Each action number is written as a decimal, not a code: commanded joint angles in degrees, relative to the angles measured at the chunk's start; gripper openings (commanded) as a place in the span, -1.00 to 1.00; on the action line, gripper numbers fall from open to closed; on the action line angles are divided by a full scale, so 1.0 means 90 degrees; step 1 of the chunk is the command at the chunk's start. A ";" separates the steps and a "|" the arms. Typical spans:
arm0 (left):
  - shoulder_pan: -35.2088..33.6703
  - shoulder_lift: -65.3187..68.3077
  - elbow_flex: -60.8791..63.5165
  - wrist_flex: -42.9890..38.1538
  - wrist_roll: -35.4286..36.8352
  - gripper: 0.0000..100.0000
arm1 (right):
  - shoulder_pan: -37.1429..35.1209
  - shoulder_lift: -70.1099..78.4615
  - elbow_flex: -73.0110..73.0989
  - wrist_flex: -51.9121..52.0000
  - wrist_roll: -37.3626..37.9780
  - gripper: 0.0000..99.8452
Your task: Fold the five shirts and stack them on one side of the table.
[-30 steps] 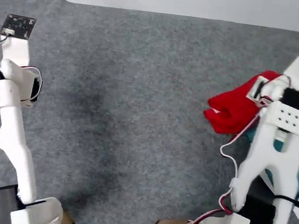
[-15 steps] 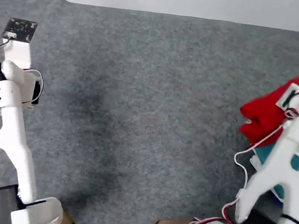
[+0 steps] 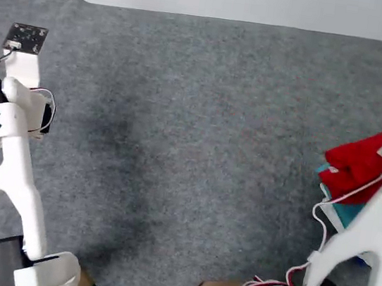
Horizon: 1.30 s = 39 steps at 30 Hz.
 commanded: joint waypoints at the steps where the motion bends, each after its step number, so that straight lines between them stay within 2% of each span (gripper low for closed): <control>1: 0.0029 -0.0244 -0.0024 0.0049 -0.0059 -0.99 | 0.0327 -0.0337 0.0137 -0.0093 0.0234 -0.98; 4: 0.0029 -0.0244 -0.0024 0.0049 -0.0059 -0.99 | 0.0659 -0.0337 0.0537 -0.0405 0.0274 -0.98; 17: 0.0020 -0.0244 -0.0024 0.0059 -0.0059 -0.99 | 0.1568 -0.0337 0.2755 -0.2339 0.1797 -0.97; 20: 0.0020 -0.0244 -0.0015 0.0068 -0.0059 -0.99 | 0.1578 -0.0327 0.3018 -0.2388 0.1983 -0.81; 24: 0.0020 -0.0244 -0.0005 0.0156 -0.0059 -0.99 | 0.1714 -0.0415 0.3067 -0.2330 0.1963 -0.47; 26: 0.0020 -0.0244 0.0073 0.0147 -0.0059 -0.99 | 0.1802 -0.0493 0.2872 -0.2300 0.1963 -0.40; 30: 0.0020 -0.0244 0.0249 0.0127 -0.0059 -0.99 | 0.1763 -0.0835 0.2305 -0.1734 0.1954 -0.39; 34: 0.0020 -0.0254 0.0288 0.0117 -0.0059 -0.99 | 0.1382 -0.1265 0.1905 -0.1206 0.1944 -0.39; 39: 0.0020 -0.0293 0.0288 0.0127 -0.0059 -0.99 | 0.0806 -0.1382 0.2051 -0.1177 0.0977 -0.40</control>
